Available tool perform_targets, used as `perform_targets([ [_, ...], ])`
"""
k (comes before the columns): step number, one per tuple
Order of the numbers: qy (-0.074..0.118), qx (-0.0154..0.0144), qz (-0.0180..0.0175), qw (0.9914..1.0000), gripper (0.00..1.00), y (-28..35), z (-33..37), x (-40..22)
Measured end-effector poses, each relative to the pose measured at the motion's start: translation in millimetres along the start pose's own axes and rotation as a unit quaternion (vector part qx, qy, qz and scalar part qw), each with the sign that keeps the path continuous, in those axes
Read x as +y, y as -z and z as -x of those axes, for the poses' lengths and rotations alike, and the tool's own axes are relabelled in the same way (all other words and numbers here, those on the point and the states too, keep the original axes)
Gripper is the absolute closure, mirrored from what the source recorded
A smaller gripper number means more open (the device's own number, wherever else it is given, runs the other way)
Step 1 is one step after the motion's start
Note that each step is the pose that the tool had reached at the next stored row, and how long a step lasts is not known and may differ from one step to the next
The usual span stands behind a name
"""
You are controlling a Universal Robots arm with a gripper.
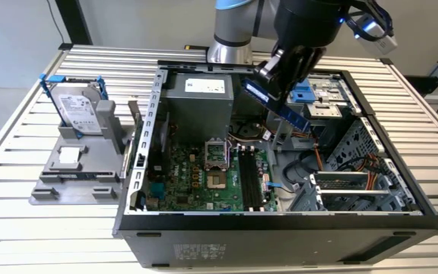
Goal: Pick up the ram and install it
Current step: 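Insert the ram into the slot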
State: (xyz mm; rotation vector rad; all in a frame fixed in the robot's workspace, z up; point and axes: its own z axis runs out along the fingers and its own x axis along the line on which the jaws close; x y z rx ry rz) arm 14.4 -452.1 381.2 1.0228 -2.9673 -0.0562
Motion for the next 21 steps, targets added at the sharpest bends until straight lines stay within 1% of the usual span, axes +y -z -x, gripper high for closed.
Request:
perform_targets([
  [3,-0.017,-0.0006,-0.0002,0.99986,1.00,0.0,0.0,0.0],
  [6,-0.034,-0.0012,-0.0003,0.99943,1.00,0.0,0.0,0.0],
  [8,-0.047,-0.0016,-0.0004,0.99891,1.00,0.0,0.0,0.0],
  [11,-0.066,-0.0023,-0.0006,0.99781,1.00,0.0,0.0,0.0],
  [14,-0.086,-0.0030,-0.0008,0.99630,1.00,0.0,0.0,0.0],
  [16,-0.099,-0.0034,-0.0009,0.99506,1.00,0.0,0.0,0.0],
  [18,-0.112,-0.0039,-0.0011,0.99365,1.00,0.0,0.0,0.0],
  [21,-0.133,-0.0046,-0.0012,0.99116,1.00,0.0,0.0,0.0],
])
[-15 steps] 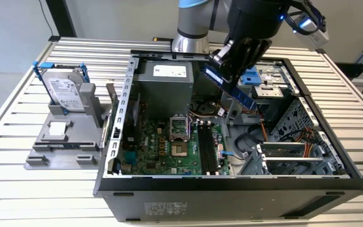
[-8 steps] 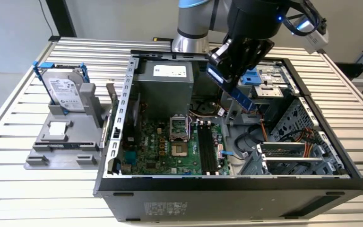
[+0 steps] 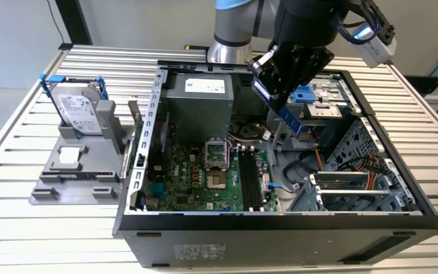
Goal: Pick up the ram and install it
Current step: 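Insert the ram into the slot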
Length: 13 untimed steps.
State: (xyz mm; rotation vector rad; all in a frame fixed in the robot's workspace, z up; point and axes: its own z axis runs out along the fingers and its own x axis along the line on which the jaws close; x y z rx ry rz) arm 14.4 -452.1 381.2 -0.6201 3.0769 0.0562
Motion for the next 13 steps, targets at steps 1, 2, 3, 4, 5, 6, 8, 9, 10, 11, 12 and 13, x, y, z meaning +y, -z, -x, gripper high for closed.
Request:
perform_targets([
  [1,-0.008,-0.0003,-0.0001,0.99997,1.00,0.0,0.0,0.0],
  [2,-0.014,-0.0005,-0.0001,0.99990,1.00,0.0,0.0,0.0],
  [3,-0.021,-0.0007,-0.0002,0.99977,1.00,0.0,0.0,0.0],
  [4,-0.029,-0.0010,-0.0003,0.99959,1.00,0.0,0.0,0.0],
  [5,-0.036,-0.0013,-0.0003,0.99937,1.00,0.0,0.0,0.0],
  [6,-0.043,-0.0015,-0.0004,0.99909,1.00,0.0,0.0,0.0],
  [8,-0.057,-0.0020,-0.0005,0.99836,1.00,0.0,0.0,0.0],
  [9,-0.064,-0.0022,-0.0006,0.99795,1.00,-0.1,0.0,0.0],
  [10,-0.071,-0.0025,-0.0006,0.99748,1.00,-0.1,0.0,0.0],
  [11,-0.078,-0.0027,-0.0007,0.99696,1.00,-0.1,0.0,0.0],
  [12,-0.085,-0.0029,-0.0008,0.99640,1.00,-0.1,0.0,0.0],
  [13,-0.091,-0.0032,-0.0009,0.99581,1.00,-0.1,0.0,0.0],
])
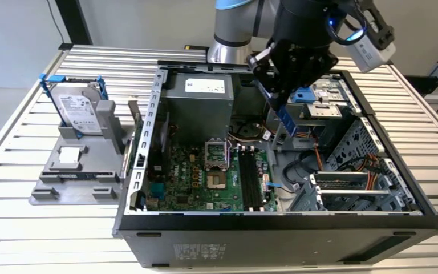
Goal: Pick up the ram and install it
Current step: 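Insert the ram into the slot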
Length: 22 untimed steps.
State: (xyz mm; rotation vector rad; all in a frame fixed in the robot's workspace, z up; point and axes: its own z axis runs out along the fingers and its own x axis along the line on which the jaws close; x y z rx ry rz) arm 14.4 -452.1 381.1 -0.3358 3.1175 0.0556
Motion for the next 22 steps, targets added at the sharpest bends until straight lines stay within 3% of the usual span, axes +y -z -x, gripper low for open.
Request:
perform_targets([
  [5,-0.032,-0.0011,-0.0003,0.99950,1.00,0.0,0.0,0.0],
  [10,-0.059,-0.0020,-0.0005,0.99826,1.00,-0.2,0.1,0.0],
  [22,-0.059,-0.0022,-0.0004,0.99826,1.00,-1.3,1.2,-0.3],
])
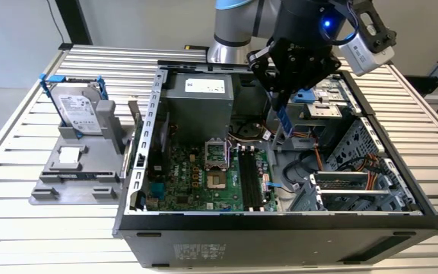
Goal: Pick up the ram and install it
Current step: 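Insert the ram into the slot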
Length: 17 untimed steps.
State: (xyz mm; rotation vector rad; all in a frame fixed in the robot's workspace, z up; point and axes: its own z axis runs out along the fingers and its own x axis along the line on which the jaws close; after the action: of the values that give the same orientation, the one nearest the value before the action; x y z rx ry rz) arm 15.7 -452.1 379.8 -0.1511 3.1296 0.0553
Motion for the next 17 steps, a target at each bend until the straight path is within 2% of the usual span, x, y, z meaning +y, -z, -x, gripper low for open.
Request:
perform_targets([
  [3,-0.003,-0.0001,-0.0002,0.99999,1.00,-5.2,2.0,-0.4],
  [9,-0.034,-0.0011,-0.0004,0.99943,1.00,-16.1,4.1,-1.0],
  [11,-0.038,-0.0013,-0.0004,0.99927,1.00,-19.7,4.8,-1.2],
  [13,-0.038,-0.0006,-0.0005,0.99927,1.00,-20.6,5.2,-1.2],
  [17,-0.040,-0.0005,-0.0004,0.99921,1.00,-28.1,13.4,-2.4],
])
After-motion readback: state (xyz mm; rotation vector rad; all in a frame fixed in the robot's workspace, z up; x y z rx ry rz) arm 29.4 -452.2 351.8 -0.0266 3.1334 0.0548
